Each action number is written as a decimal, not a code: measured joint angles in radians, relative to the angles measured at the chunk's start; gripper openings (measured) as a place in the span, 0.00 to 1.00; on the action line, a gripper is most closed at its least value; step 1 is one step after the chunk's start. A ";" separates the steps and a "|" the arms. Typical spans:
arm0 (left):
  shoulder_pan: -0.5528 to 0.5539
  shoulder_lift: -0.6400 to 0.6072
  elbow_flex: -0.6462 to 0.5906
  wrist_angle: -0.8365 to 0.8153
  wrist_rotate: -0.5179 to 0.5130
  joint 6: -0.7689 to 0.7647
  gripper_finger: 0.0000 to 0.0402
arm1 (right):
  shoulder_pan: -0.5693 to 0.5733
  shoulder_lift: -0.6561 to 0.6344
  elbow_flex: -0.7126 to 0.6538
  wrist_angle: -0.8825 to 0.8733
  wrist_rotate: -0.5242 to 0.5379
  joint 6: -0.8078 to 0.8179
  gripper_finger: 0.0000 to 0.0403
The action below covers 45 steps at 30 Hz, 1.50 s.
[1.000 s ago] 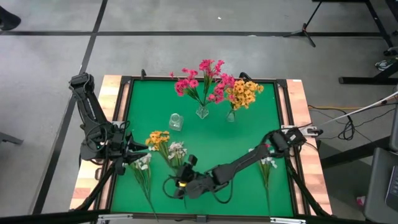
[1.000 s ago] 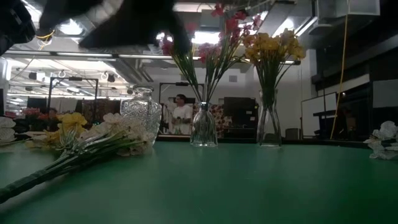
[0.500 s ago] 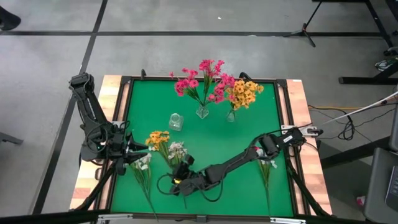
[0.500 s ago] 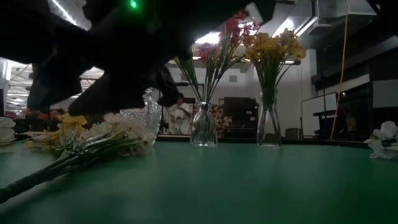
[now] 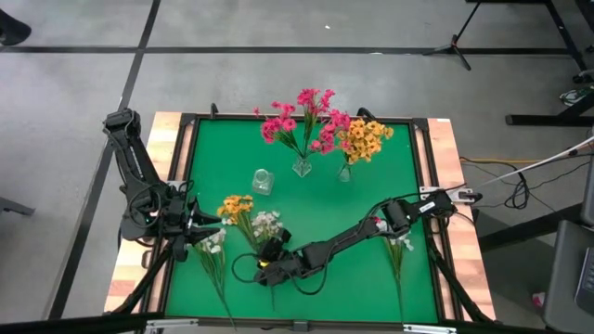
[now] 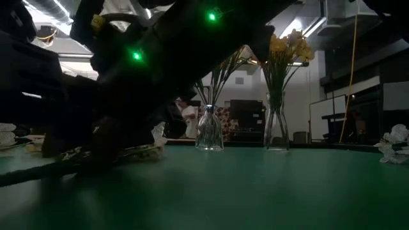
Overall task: Sort flowers into vase by color
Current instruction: Put the yellow flower into the right transparent vase
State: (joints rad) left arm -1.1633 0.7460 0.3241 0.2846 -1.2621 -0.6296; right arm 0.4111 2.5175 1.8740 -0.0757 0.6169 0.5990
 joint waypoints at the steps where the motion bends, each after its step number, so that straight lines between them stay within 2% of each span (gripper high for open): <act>1: 0.000 0.000 0.000 -0.001 0.000 0.000 0.38 | -0.002 0.000 0.000 -0.001 -0.006 0.004 0.44; 5: 0.000 0.000 0.000 -0.008 0.000 0.000 0.38 | -0.026 0.000 0.000 -0.004 -0.043 0.008 0.37; 10: 0.000 0.000 0.000 -0.008 0.000 -0.007 0.38 | -0.073 -0.007 0.003 -0.050 -0.194 0.074 0.18; 13: 0.000 0.000 0.000 -0.008 0.000 -0.018 0.38 | -0.079 -0.012 0.004 -0.075 -0.209 0.090 0.05; 24: 0.000 0.000 0.000 -0.006 0.000 -0.051 0.38 | -0.078 -0.084 -0.004 -0.123 -0.213 0.092 0.02; 32: 0.000 0.000 0.000 -0.001 0.000 -0.094 0.38 | -0.078 -0.224 -0.003 -0.153 -0.153 0.019 0.01; 39: 0.000 0.000 0.000 0.014 0.000 -0.103 0.38 | -0.078 -0.393 -0.002 -0.349 0.045 -0.004 0.00; 45: 0.001 0.000 0.000 0.027 -0.006 -0.123 0.38 | -0.064 -0.508 0.000 -0.375 0.175 -0.057 0.00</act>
State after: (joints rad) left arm -1.1626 0.7460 0.3241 0.3112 -1.2677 -0.7527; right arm 0.3471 2.0096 1.8740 -0.4511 0.7918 0.5418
